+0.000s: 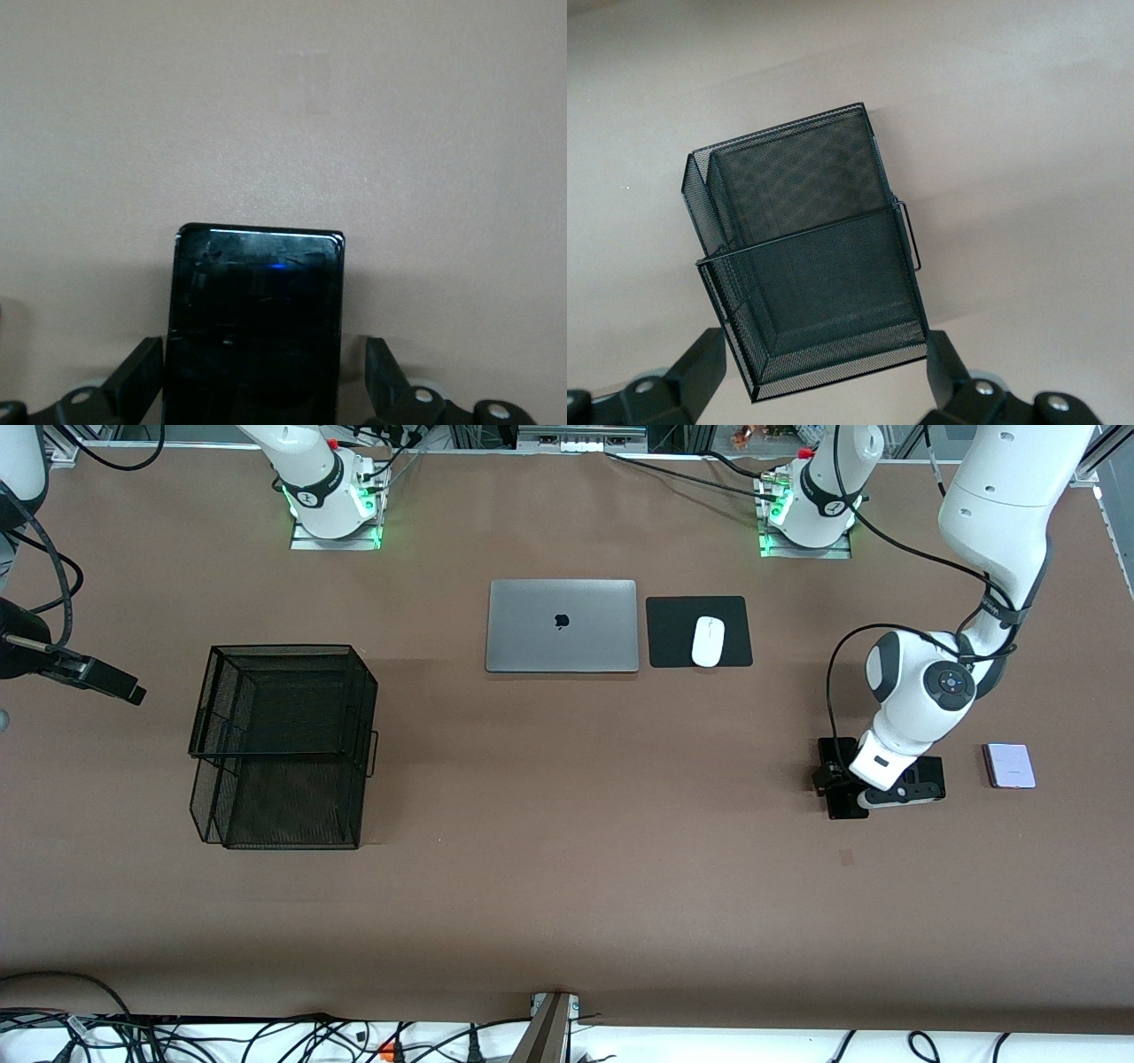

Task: Place phones with both arms
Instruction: 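Lower the left gripper and grasp the tall black phone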

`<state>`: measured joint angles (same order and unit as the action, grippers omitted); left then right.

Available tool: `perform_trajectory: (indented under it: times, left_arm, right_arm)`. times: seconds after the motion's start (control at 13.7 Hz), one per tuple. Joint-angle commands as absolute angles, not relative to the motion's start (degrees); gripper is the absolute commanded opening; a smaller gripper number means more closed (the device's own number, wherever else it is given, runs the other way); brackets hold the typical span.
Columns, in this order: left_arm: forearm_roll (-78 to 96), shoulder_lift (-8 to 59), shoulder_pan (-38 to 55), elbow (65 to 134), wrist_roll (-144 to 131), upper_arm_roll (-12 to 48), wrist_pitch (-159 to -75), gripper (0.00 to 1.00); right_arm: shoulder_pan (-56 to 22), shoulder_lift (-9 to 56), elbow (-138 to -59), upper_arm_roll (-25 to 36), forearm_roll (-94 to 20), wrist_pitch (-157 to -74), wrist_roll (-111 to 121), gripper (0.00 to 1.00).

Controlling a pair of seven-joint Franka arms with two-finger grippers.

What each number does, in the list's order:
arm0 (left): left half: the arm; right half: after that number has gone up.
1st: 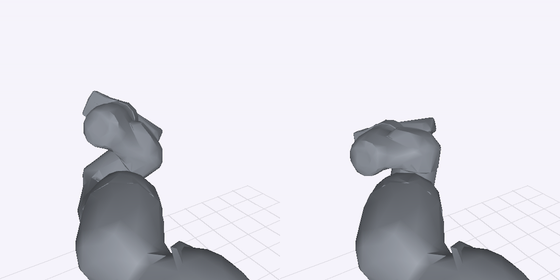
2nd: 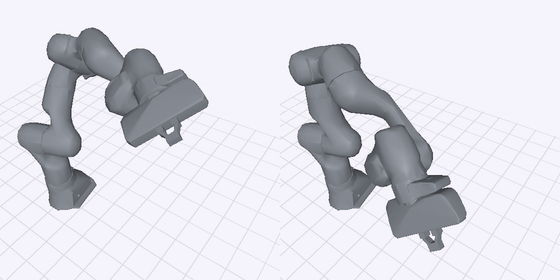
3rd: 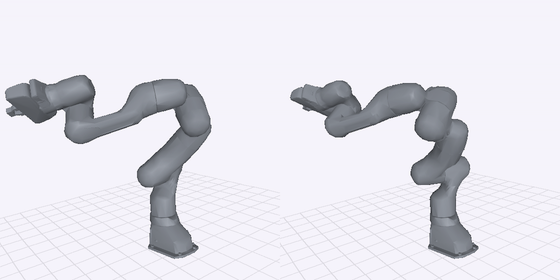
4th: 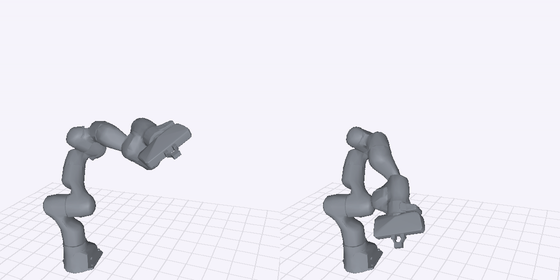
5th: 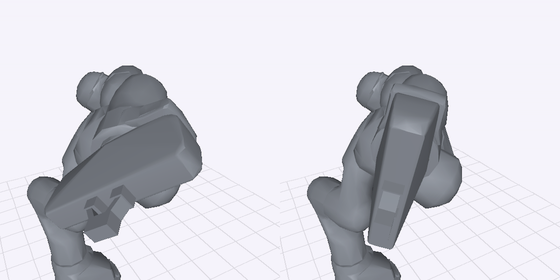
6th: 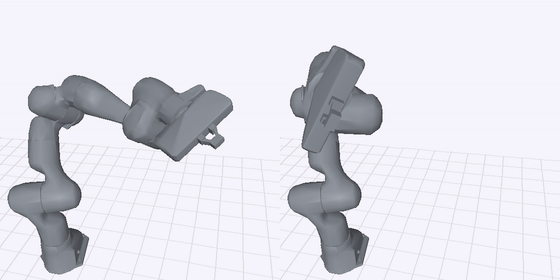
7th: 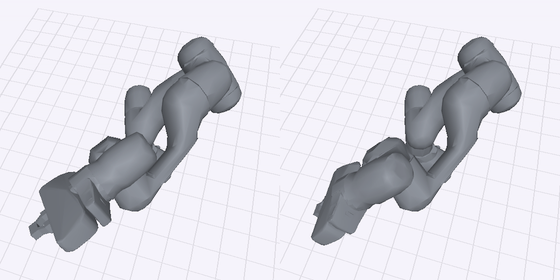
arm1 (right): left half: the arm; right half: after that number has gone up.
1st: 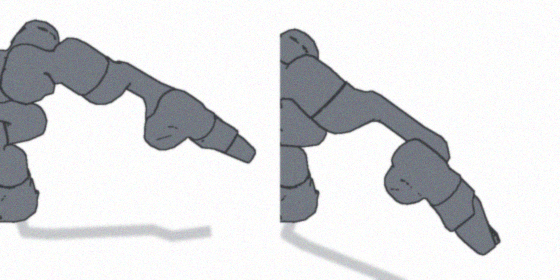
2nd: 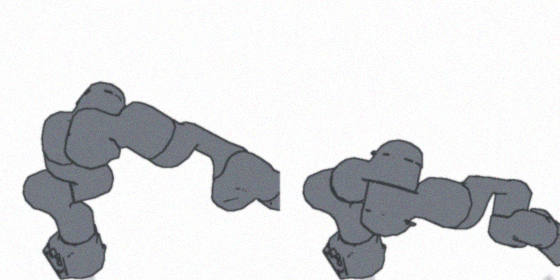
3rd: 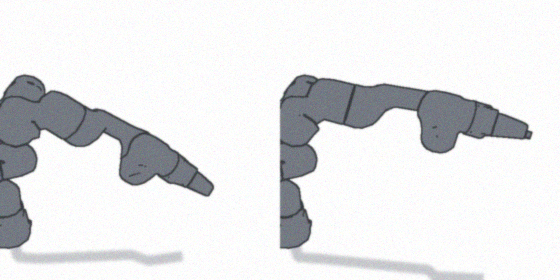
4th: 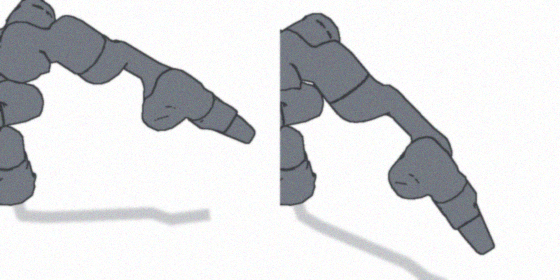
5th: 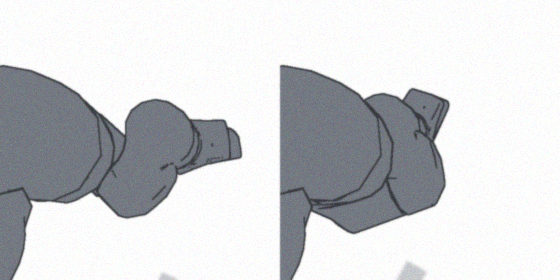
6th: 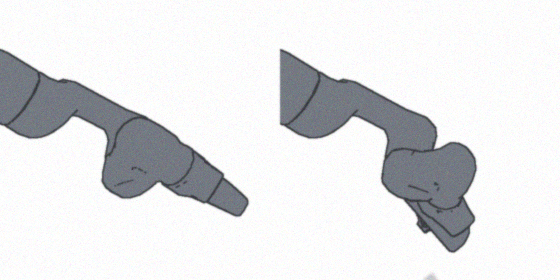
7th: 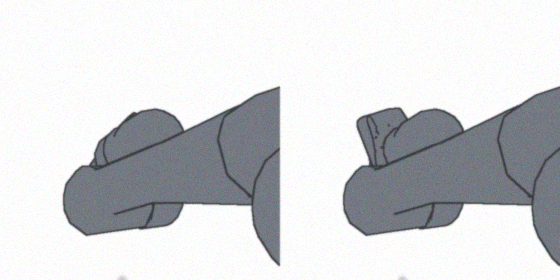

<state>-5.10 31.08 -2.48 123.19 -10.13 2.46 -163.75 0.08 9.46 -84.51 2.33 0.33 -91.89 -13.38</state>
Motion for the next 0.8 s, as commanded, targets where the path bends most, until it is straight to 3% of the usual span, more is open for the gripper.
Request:
perform_trajectory:
  times: [0.0, 0.29, 0.51, 0.73]
  left_arm:
    - [-9.14, 31.29, -2.37, 123.40, -10.28, 2.20, -164.62, 1.00]
    - [-9.23, 31.81, -2.72, 123.40, -9.49, 2.29, -164.62, 0.97]
    - [-9.23, 32.34, -3.34, 123.31, -9.41, 2.29, -164.79, 0.37]
    - [-9.14, 32.52, -3.95, 122.96, -9.84, 2.37, -164.71, 0.01]
  right_arm:
    - [0.44, 8.79, -85.17, 1.93, 0.62, -92.37, -12.92, 1.00]
    - [0.44, 8.79, -85.25, 1.93, 0.62, -92.46, -12.92, 1.00]
    - [0.44, 8.79, -85.17, 1.93, 0.62, -92.46, -12.92, 1.00]
    - [0.44, 8.61, -85.17, 1.93, 0.62, -92.20, -12.92, 1.00]
